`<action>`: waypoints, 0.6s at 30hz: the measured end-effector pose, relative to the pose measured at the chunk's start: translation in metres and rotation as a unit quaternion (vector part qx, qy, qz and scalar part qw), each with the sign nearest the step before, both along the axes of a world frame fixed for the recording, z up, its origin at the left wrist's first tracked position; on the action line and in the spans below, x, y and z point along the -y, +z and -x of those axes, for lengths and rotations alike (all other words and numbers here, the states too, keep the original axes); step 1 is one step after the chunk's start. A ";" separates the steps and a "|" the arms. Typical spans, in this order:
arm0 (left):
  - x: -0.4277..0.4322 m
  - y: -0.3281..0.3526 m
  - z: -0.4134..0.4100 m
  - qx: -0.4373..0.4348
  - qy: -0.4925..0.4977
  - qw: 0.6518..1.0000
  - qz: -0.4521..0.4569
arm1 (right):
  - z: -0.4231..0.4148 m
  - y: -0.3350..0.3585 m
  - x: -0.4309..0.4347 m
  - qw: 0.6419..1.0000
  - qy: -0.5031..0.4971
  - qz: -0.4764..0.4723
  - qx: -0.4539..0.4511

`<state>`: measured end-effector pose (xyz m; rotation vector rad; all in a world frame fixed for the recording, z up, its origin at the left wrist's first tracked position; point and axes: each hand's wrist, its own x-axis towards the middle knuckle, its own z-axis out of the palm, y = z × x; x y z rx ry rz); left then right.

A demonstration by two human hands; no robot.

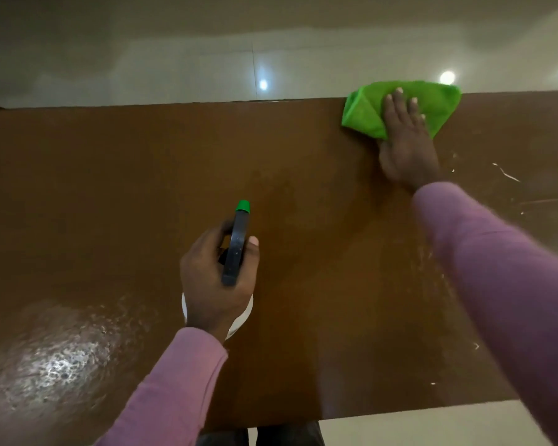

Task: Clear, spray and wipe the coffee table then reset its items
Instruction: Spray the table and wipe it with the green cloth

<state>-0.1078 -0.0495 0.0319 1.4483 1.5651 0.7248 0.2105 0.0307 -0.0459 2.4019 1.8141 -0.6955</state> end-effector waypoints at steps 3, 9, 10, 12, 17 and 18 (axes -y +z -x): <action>0.003 -0.001 0.001 0.002 -0.014 1.000 -0.009 | -0.011 0.004 0.011 0.997 0.070 0.017 -0.016; 0.000 0.003 0.001 -0.002 -0.029 1.000 0.012 | 0.018 0.007 0.178 0.990 0.135 0.039 -0.020; 0.000 0.004 0.000 -0.004 -0.032 0.999 0.014 | 0.026 0.009 0.217 0.989 0.135 0.051 -0.017; 0.001 0.004 -0.004 -0.009 -0.041 0.999 0.012 | 0.044 0.013 0.280 0.988 0.130 0.078 -0.024; 0.021 0.002 -0.034 0.031 -0.089 0.995 0.028 | 0.045 0.018 0.268 0.990 0.092 0.094 -0.048; 0.027 0.000 -0.042 0.035 -0.104 0.994 0.027 | 0.038 0.017 0.241 0.992 0.083 0.086 -0.051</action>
